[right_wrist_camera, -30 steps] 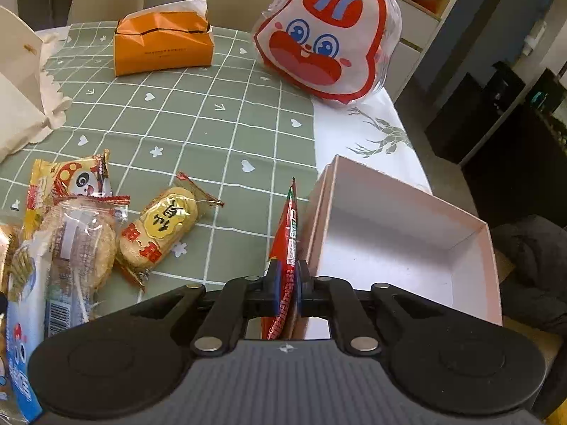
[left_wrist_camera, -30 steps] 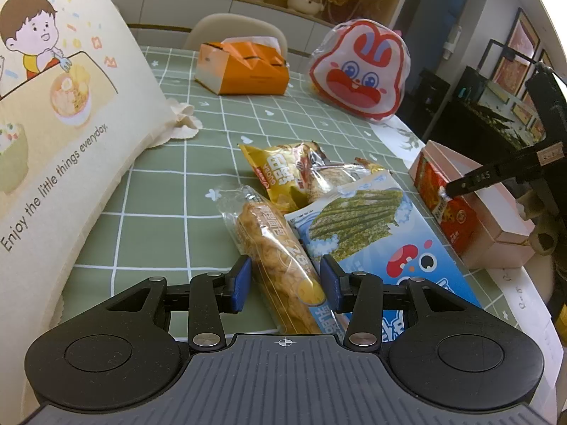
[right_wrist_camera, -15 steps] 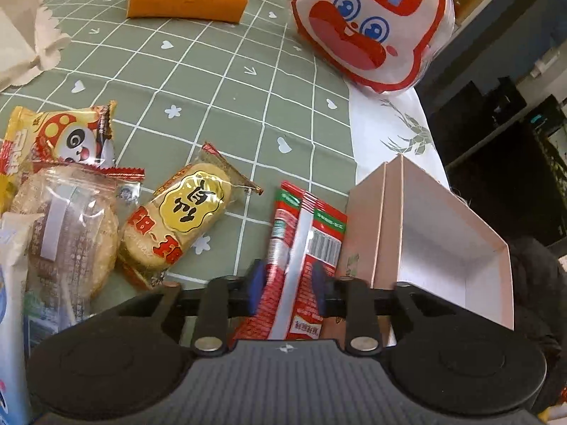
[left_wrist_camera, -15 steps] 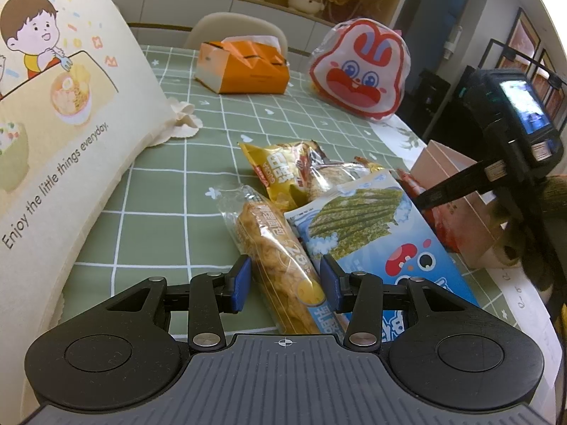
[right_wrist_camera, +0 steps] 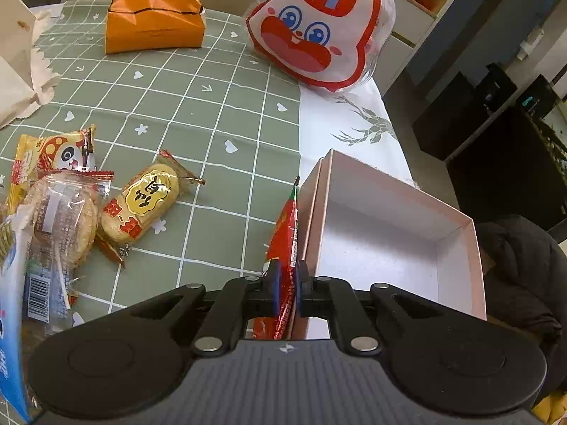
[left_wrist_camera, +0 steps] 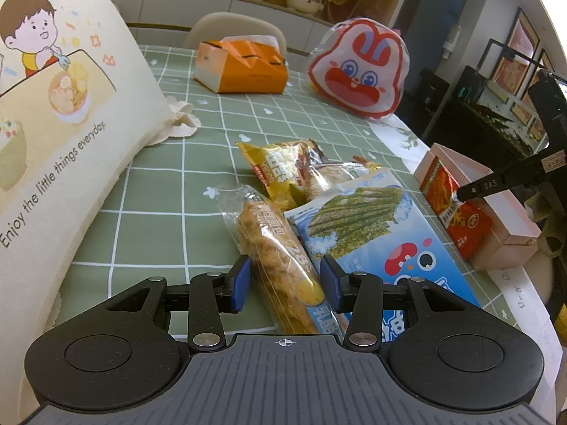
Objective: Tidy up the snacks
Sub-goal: 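Close the right gripper on the red sausage pack and lift it, then grasp the long bread roll with the left gripper while the right carries the sausage pack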
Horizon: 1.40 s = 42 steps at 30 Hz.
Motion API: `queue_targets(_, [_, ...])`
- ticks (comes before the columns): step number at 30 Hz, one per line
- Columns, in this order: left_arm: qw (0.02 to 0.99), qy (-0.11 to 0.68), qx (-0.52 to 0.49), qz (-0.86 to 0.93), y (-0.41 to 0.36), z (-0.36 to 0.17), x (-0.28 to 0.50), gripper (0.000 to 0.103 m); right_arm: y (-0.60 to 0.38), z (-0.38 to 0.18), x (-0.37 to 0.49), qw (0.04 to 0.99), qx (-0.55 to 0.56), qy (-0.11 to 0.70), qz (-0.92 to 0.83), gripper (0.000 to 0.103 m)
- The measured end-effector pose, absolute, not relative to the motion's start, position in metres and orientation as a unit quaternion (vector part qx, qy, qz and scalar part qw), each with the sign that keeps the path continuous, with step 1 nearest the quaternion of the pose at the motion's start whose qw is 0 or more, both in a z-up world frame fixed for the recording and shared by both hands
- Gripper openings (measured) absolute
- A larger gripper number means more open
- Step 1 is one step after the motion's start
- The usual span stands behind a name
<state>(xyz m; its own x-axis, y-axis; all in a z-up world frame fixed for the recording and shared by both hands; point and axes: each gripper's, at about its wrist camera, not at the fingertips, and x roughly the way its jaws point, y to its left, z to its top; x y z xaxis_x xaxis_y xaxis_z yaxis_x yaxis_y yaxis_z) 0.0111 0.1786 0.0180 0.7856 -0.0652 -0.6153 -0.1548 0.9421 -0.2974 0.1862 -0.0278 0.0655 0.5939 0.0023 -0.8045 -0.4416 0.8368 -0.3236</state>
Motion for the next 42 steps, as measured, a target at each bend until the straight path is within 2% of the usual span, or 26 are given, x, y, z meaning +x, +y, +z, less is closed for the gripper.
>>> queue_targets(4, [0.930, 0.326, -0.165, 0.026, 0.178, 0.018, 0.011, 0.048, -0.016, 0.059, 0.189, 0.848, -0.258, 0.442, 0.137, 0.013])
queue_targets(7, [0.930, 0.327, -0.166, 0.025, 0.178, 0.018, 0.011, 0.048, -0.006, 0.045, 0.193, 0.838, -0.265, 0.457, 0.135, 0.023])
queue_targets(9, [0.930, 0.327, -0.166, 0.025, 0.178, 0.018, 0.010, 0.048, -0.001, 0.038, 0.195, 0.836, -0.265, 0.462, 0.133, 0.026])
queue_targets(10, [0.930, 0.327, -0.167, 0.025, 0.178, 0.018, 0.010, 0.048, 0.000, 0.036, 0.195, 0.836, -0.263, 0.462, 0.134, 0.025])
queue_targets(12, [0.930, 0.327, -0.168, 0.024, 0.178, 0.018, 0.010, 0.048, 0.001, 0.037, 0.188, 0.838, -0.259, 0.457, 0.144, 0.013])
queue_targets(18, [0.921, 0.331, -0.203, 0.019, 0.187, 0.017, 0.009, 0.046, -0.025, 0.053, 0.130, 0.833, -0.205, 0.459, 0.231, 0.011])
queue_targets(25, [0.928, 0.302, -0.214, 0.029, 0.193, 0.025, 0.001, 0.037, -0.089, 0.040, 0.050, 0.813, -0.137, 0.478, 0.303, 0.011])
queue_targets(28, [0.932, 0.294, -0.211, 0.032, 0.192, 0.029, -0.001, 0.037, -0.118, 0.037, 0.033, 0.822, -0.107, 0.468, 0.306, 0.011])
queue_targets(30, [0.932, 0.297, -0.206, 0.033, 0.190, 0.029, -0.003, 0.037, -0.136, 0.039, 0.025, 0.839, -0.104, 0.440, 0.303, 0.016])
queue_targets(31, [0.931, 0.301, -0.205, 0.034, 0.189, 0.028, -0.004, 0.037, -0.143, 0.040, 0.025, 0.850, -0.106, 0.422, 0.298, 0.029])
queue_targets(32, [0.929, 0.307, -0.202, 0.036, 0.187, 0.026, -0.005, 0.037, -0.150, 0.040, 0.023, 0.864, -0.106, 0.399, 0.288, 0.048])
queue_targets(34, [0.928, 0.317, -0.189, 0.043, 0.184, 0.024, -0.005, 0.037, -0.158, 0.040, 0.022, 0.889, -0.115, 0.353, 0.269, 0.070])
queue_targets(38, [0.929, 0.331, -0.155, 0.053, 0.175, 0.028, -0.007, 0.039, -0.162, 0.033, 0.024, 0.902, -0.133, 0.303, 0.278, 0.073])
queue_targets(42, [0.932, 0.345, -0.095, 0.053, 0.157, 0.030, -0.006, 0.041, -0.149, 0.021, 0.051, 0.884, -0.095, 0.335, 0.312, 0.074])
